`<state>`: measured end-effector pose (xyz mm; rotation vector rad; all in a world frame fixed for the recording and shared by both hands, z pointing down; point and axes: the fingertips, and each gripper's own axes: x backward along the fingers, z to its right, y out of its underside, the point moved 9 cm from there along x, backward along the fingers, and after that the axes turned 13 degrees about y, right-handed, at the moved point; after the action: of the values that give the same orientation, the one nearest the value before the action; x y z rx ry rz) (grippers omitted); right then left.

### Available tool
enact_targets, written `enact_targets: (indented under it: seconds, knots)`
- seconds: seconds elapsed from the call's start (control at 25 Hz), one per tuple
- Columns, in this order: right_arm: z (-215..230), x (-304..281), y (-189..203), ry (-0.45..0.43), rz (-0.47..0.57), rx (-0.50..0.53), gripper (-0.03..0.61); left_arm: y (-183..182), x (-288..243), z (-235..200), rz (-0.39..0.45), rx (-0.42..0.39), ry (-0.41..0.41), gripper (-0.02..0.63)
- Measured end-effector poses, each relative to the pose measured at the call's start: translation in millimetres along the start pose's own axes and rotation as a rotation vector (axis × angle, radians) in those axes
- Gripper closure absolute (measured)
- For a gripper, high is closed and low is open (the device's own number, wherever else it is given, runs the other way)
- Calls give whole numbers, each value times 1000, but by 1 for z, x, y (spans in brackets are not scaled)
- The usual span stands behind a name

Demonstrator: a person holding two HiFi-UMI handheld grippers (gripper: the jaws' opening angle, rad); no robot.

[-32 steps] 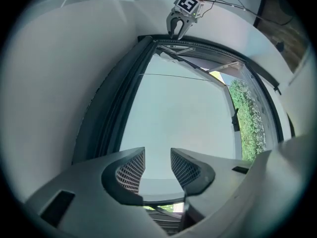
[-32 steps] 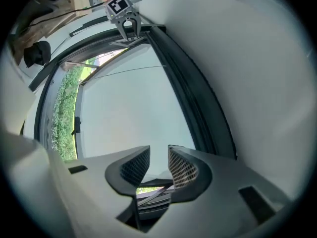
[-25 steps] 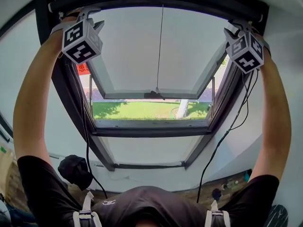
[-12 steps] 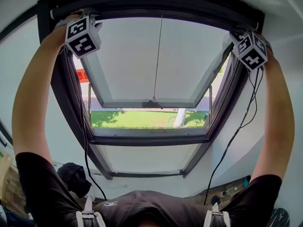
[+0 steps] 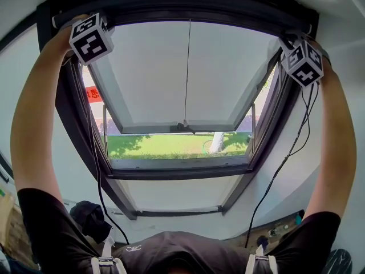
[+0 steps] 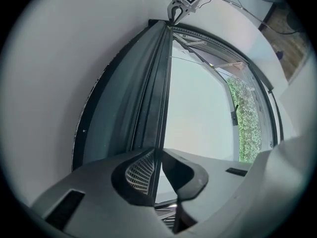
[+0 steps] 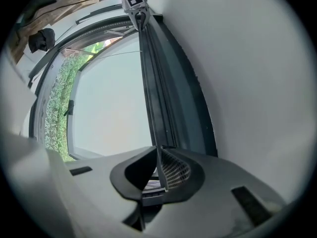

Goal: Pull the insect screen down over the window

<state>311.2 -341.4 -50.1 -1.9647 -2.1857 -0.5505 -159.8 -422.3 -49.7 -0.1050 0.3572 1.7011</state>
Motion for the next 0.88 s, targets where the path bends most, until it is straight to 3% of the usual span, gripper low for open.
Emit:
enact_targets:
  seconds: [0.4,0.68,0.88]
  knots:
    - [-3,-21,14,-49,-56,21,512,-1,0,0,-49,-69,31,577]
    - [-10,-43,11,-60,-88,40,512,-2,0,-1,-31,-44,26,575]
    - [-15,-56,7,-64,-133,96,549,-3,-2,0,-32,-55,13,577]
